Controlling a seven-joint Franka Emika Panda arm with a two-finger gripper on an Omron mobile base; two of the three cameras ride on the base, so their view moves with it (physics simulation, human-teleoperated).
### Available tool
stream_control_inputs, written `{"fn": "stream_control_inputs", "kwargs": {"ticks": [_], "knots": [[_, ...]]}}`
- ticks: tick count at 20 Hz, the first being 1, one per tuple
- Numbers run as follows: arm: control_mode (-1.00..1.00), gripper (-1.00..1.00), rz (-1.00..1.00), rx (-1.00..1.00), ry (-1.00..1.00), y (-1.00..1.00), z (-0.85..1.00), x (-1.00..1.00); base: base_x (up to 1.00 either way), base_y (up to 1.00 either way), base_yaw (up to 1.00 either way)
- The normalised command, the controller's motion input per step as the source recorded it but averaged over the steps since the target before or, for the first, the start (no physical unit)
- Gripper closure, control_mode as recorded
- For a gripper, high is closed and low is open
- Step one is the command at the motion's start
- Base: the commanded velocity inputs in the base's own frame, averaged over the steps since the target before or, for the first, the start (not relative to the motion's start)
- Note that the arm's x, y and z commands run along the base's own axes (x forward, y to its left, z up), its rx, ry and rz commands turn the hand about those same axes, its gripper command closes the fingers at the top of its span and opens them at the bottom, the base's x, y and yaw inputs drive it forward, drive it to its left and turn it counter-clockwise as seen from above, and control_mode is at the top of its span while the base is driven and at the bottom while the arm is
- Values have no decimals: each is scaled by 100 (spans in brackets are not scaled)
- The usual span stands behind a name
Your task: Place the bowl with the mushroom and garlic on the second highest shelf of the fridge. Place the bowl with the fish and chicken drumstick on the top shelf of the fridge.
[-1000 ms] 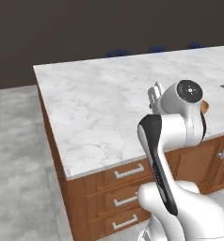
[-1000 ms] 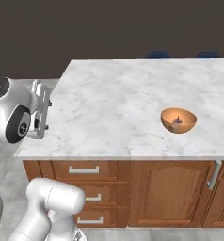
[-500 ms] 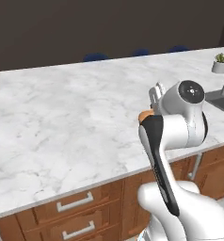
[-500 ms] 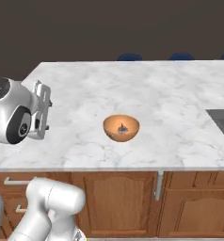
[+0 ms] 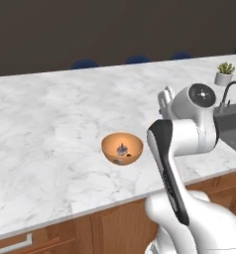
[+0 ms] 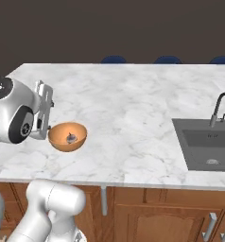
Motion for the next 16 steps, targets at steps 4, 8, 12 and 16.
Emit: {"fn": "stream_control_inputs", "kwargs": {"ticks": [4,8,12,16], "knots": [[-100,-100,19,0,1,0,-6,14,5,-6,3],[-100,-100,46,1,11,0,-55,94,0,0,0],[-100,-100,47,0,27,0,-89,100,0,0,0],[-100,-100,27,-3,26,-11,-66,84,0,0,0]]}}
